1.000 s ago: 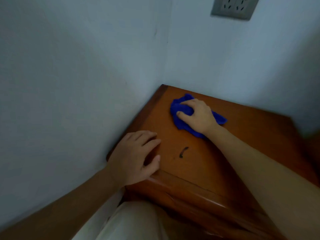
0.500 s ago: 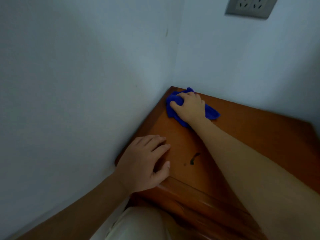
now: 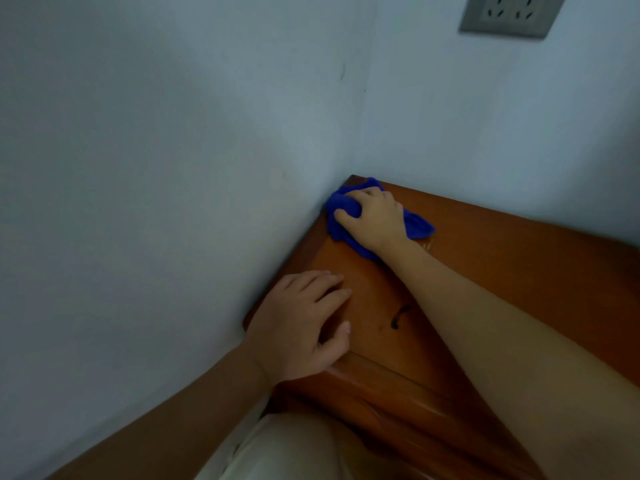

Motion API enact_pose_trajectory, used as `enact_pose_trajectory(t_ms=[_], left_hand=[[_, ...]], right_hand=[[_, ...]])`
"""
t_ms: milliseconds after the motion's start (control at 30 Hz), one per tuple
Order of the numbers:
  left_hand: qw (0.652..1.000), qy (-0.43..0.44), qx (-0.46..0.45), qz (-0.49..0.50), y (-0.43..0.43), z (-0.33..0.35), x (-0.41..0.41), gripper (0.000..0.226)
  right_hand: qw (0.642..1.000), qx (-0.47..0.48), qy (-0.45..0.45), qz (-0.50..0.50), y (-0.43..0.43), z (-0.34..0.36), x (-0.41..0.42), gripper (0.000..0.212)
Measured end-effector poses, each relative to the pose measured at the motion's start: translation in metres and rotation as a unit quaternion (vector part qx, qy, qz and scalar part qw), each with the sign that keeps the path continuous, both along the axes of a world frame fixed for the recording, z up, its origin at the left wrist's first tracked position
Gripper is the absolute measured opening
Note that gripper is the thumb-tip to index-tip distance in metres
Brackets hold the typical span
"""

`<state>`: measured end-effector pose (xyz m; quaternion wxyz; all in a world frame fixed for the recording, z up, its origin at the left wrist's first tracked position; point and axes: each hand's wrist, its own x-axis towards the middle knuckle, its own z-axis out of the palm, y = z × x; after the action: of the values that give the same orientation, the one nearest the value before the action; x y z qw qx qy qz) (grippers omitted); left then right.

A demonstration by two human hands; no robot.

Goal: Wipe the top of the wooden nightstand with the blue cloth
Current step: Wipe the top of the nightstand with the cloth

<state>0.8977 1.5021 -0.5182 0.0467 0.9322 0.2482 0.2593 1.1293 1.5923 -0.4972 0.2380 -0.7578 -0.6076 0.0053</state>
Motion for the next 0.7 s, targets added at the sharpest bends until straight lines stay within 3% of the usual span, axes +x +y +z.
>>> enact_pose_trajectory(t_ms=[100, 167, 367, 433, 533, 600, 700], left_hand=[[1.0, 0.011, -0.002, 0.004, 0.0, 0.001, 0.0, 0.045], [1.0, 0.018, -0.001, 0.006, -0.001, 0.003, -0.001, 0.044], [1.0, 0.02, 0.002, 0.005, -0.003, 0.006, -0.002, 0.043], [1.0, 0.02, 0.004, 0.003, -0.003, 0.007, -0.002, 0.044], [1.0, 0.029, 0.004, 0.002, -0.004, 0.008, -0.001, 0.046], [0.999, 0.039, -0.001, 0.004, -0.004, 0.009, -0.001, 0.047], [0.999, 0.048, -0.001, 0.005, -0.006, 0.012, -0.001, 0.048]], right_hand=[[0.993, -0.004, 0.006, 0.12, -0.025, -0.003, 0.005, 0.046], [0.991, -0.012, 0.013, 0.135, -0.044, -0.002, 0.022, 0.045], [0.99, 0.004, -0.011, -0.144, -0.105, 0.005, 0.063, 0.052], [0.996, 0.02, -0.012, -0.089, -0.133, 0.001, 0.048, 0.05], [0.996, 0.011, 0.005, 0.089, -0.184, -0.005, 0.024, 0.049], [0.992, -0.02, 0.013, 0.126, -0.207, -0.003, 0.031, 0.049], [0.999, -0.004, 0.023, -0.022, -0.221, 0.003, 0.053, 0.049]])
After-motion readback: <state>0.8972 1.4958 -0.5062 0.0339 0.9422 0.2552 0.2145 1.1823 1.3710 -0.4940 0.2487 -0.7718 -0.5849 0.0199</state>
